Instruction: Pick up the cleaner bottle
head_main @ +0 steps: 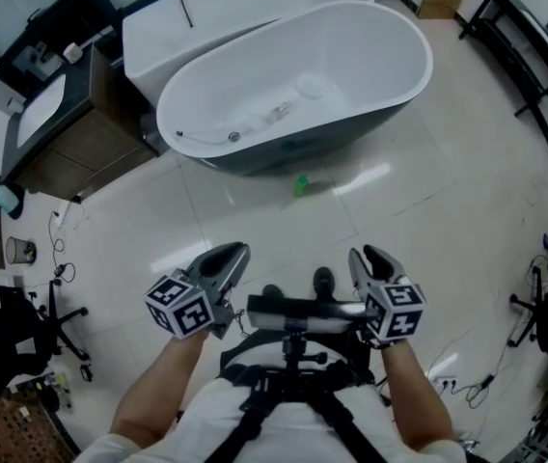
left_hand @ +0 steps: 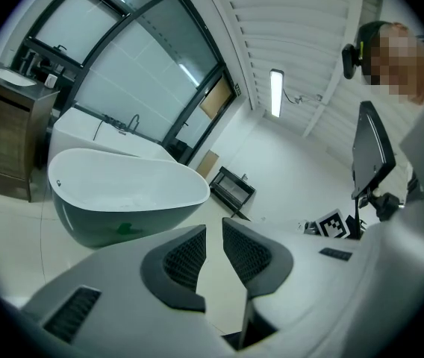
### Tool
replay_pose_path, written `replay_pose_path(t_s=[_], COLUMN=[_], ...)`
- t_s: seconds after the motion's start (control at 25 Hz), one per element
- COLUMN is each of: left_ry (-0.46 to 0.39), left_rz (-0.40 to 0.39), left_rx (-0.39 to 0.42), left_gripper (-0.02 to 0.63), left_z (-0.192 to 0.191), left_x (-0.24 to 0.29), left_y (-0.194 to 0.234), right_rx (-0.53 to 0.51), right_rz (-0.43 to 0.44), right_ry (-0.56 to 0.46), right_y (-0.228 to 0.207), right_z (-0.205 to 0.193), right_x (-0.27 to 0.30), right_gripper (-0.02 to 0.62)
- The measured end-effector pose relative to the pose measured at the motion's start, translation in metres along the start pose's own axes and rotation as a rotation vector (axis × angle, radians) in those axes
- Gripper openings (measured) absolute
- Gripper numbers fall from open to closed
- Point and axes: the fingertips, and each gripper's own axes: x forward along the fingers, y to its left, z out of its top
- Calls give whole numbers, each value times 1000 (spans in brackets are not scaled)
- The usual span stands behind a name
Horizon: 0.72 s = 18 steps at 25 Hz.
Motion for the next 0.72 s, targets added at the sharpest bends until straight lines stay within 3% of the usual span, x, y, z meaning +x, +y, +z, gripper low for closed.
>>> replay_pose_path(t_s=[0.4, 0.72], left_ry=[-17, -5], left_rz=[24, -1], left_rx=[-17, -17], left_gripper=[69, 69], left_z=[1, 1], left_x=[-2, 6], left_y=[6, 6], right_rx=[-57, -41], right_rz=[28, 25], right_ry=[-6, 15], right_y=[4, 3], right_z=[26, 20], right_x=[14, 17], right_gripper=[121, 121])
